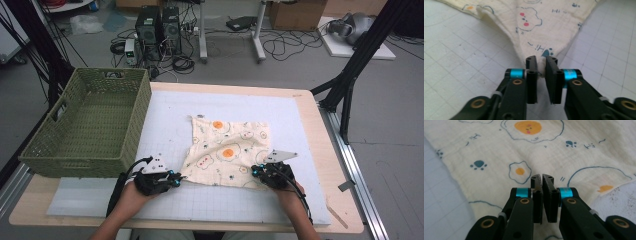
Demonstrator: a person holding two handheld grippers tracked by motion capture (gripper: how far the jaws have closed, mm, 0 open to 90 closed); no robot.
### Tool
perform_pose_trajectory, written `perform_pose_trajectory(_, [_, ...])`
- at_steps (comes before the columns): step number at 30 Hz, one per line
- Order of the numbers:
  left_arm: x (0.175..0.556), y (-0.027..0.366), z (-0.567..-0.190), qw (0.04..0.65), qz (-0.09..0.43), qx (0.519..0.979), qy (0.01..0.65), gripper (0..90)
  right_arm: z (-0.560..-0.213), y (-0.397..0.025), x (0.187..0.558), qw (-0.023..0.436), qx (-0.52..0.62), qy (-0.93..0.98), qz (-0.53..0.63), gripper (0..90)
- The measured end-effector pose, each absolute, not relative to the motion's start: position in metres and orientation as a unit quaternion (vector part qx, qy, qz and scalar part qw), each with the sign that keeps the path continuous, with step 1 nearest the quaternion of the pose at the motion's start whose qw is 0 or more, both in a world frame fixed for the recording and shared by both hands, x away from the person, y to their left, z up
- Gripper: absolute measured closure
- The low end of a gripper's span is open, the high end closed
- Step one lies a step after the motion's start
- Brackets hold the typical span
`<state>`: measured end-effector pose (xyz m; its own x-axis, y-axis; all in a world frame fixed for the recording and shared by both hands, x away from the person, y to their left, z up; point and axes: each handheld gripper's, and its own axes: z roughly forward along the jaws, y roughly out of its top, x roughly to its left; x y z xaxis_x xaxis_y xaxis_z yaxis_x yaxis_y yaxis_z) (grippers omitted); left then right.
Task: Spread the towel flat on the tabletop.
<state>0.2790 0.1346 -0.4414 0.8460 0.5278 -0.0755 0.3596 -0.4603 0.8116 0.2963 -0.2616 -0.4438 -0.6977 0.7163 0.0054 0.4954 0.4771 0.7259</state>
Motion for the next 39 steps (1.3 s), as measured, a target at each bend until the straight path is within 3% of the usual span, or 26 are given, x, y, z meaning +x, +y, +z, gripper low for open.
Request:
perform_pose_trajectory(6, [0.289, 0.142, -0.433, 0.493, 0.105, 0.806, 0.311, 45.8, -0.441, -0.272, 0.282, 0.134, 0.349, 0.856, 0.358, 87.3])
perform_pose_trajectory(9, [0.298, 0.146, -0.429, 0.507, 0.114, 0.788, 0.332, 40.9, -0.440, -0.279, 0.273, 0.126, 0.341, 0.861, 0.356, 87.3])
perform_pose_trajectory(15, [0.328, 0.144, -0.421, 0.521, 0.136, 0.759, 0.365, 41.4, -0.438, -0.293, 0.256, 0.113, 0.322, 0.871, 0.354, 85.8])
perform_pose_trajectory(22, [0.364, 0.128, -0.423, 0.510, 0.145, 0.753, 0.389, 43.8, -0.433, -0.298, 0.260, 0.144, 0.341, 0.843, 0.391, 56.0])
perform_pose_trajectory(28, [0.390, 0.113, -0.431, 0.495, 0.151, 0.751, 0.410, 44.8, -0.428, -0.296, 0.265, 0.171, 0.353, 0.818, 0.420, 41.4])
perform_pose_trajectory(39, [0.422, 0.077, -0.445, 0.437, 0.155, 0.786, 0.409, 40.3, -0.427, -0.291, 0.270, 0.183, 0.357, 0.809, 0.430, 34.0])
